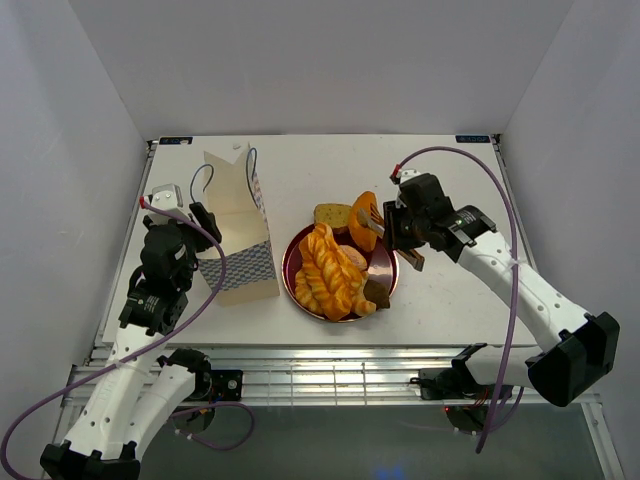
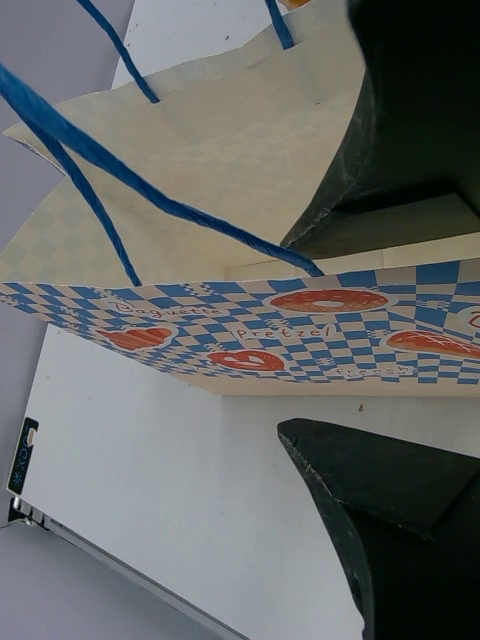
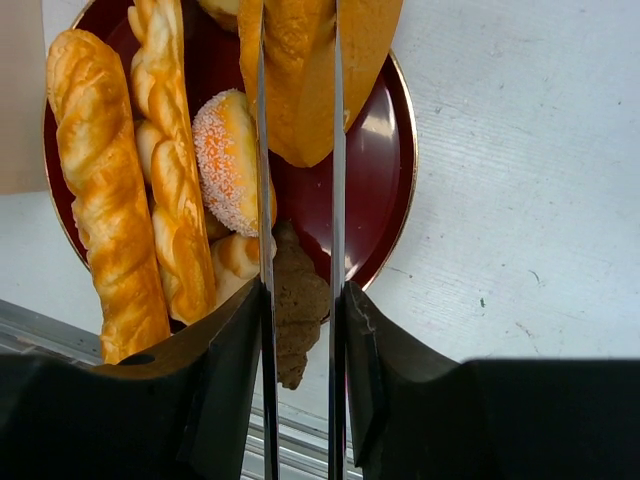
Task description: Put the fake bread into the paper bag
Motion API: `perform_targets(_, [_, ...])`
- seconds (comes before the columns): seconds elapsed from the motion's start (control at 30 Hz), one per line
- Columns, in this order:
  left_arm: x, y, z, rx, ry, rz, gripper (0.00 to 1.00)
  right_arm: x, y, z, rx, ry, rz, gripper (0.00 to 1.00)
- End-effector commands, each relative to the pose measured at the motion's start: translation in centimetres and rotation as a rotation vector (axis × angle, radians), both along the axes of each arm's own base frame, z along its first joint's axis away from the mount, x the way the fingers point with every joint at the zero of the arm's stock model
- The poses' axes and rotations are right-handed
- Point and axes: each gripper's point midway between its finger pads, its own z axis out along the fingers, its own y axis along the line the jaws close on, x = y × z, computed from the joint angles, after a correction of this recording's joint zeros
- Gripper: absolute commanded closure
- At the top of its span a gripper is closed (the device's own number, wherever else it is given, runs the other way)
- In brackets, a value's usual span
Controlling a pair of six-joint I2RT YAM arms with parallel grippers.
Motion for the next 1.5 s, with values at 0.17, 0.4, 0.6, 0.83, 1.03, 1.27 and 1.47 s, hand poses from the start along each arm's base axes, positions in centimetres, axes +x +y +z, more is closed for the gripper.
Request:
perform_targets(0.17, [-0.4,0.2,-0.7,0.014,0.016,0.004,0.25,0.8,-0.4,6.2,0.043,-0.152,-0.007,0.92])
perform_targets(0.4, [-0.5,0.4,-0.5,0.009,0.005,0.019,0.25,-0.4,0.3,9.0,0.112,-0.2,0.067,0.92])
perform_targets(0.6, [-0.6,0.9,-0.2,0.003,-0.006,0.044,0.25,-0.8,1.3,14.5,0.198,-0.308,0.136,0.92])
perform_targets(0.83, [-0.9,1.2,0.1,-0.005,-0.028,0.062,0.25,-1.6,3.2,21.8,0.326,-0.453,0.258,0.92])
perform_targets(1.03, [-1.2,1.6,0.7,-0.01,-0.052,0.078,0.25,-2.1,5.2,26.6,0.43,-0.549,0.362,0.92])
perform_targets(1.27, [-1.7,2.2,1.5,-0.018,-0.096,0.102,0.25,-3.3,8.8,30.4,0.542,-0.603,0.5,0.92])
perform_targets(1.47, [-1.4,2.1,1.1,-0.013,-0.082,0.102,0.28,-5.3,13.0,32.4,0.633,-0.638,0.644,0.92])
